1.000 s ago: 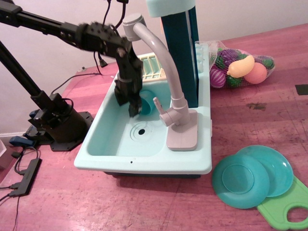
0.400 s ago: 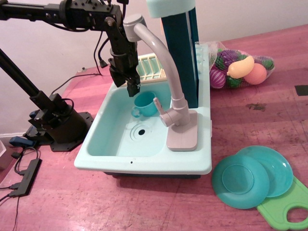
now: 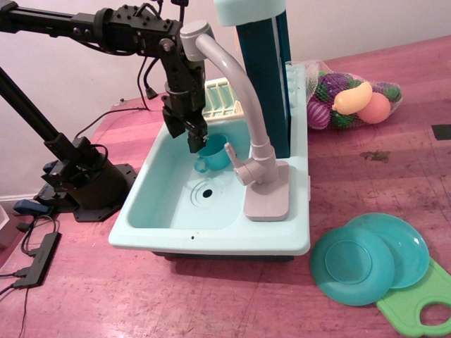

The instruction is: Flip cup upright

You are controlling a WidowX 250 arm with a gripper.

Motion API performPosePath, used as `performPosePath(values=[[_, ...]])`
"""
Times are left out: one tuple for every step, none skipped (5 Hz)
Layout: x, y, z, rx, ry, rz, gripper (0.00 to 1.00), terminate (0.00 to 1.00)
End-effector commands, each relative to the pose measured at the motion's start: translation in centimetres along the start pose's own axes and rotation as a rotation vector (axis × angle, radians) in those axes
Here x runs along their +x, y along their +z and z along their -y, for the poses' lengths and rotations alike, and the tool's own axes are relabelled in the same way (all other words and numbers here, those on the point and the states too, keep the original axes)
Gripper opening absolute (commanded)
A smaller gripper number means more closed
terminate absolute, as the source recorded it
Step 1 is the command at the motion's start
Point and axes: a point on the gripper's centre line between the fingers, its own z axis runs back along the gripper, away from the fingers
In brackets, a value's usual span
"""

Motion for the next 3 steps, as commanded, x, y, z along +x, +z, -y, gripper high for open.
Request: performPosePath(values=[[-0.8,4.26,-0.33,-0.042,-0.073,0.056,1.0,0.0],[-0.8,4.26,-0.33,-0.042,-0.073,0.056,1.0,0.0],[-0.8,4.26,-0.33,-0.042,-0.073,0.056,1.0,1.0]])
